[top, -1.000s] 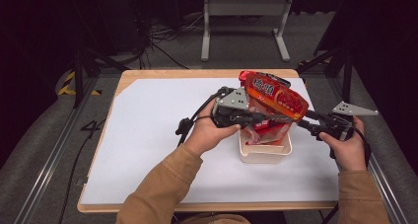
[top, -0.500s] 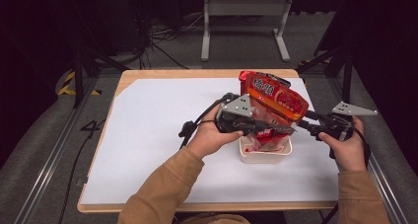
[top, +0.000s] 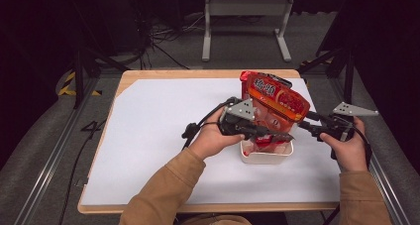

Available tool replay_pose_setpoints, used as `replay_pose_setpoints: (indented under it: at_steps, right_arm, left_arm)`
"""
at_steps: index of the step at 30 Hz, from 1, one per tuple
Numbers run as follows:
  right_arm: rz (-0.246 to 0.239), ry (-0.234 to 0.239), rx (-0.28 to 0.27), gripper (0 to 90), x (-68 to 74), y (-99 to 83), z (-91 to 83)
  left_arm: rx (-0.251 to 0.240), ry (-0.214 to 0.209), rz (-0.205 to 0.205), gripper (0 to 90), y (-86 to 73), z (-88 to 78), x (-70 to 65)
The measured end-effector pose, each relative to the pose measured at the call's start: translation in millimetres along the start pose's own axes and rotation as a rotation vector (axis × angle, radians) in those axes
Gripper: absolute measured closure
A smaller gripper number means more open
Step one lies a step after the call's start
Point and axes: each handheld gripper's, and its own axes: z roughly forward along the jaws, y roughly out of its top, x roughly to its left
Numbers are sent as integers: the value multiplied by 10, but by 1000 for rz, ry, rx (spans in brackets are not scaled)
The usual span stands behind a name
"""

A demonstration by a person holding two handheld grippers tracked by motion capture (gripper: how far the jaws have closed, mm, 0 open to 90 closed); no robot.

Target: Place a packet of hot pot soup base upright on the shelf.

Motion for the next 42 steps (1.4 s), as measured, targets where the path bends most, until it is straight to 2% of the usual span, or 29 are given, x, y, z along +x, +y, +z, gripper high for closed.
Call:
replay_pose_setpoints:
  at_steps: [3,7,15,18,21,23,24,25,30,38,42]
  right_arm:
    - [-4,-1,2,411,-3,-4,5]
    - [0,1,5,409,-3,-6,7]
    - [-3,3,9,407,-1,-13,28]
    - [0,2,9,406,-3,-15,29]
    - [2,6,9,404,-4,-14,35]
    - [4,7,12,399,-3,-13,44]
    - [-1,8,14,394,-2,-10,56]
    - [-1,9,14,390,-2,-8,61]
    - [-6,8,14,379,0,1,74]
    - [-17,-3,-2,376,-21,30,45]
    - [-19,-9,-2,368,-18,25,45]
  left_arm:
    - [8,-4,-13,881,-23,19,12]
    - [44,-3,-27,875,-59,48,29]
    - [43,4,-57,857,-107,35,67]
    - [23,4,-67,799,-115,17,72]
    - [9,24,-62,669,-115,-2,70]
    - [3,19,-66,637,-117,-15,65]
    - [-2,26,-60,572,-117,-21,63]
    - [-13,44,-66,532,-117,-37,55]
    - [-36,58,-84,390,-121,-103,32]
    - [-66,138,-111,307,-163,-433,-63]
    - [-80,182,-144,260,-205,-611,-94]
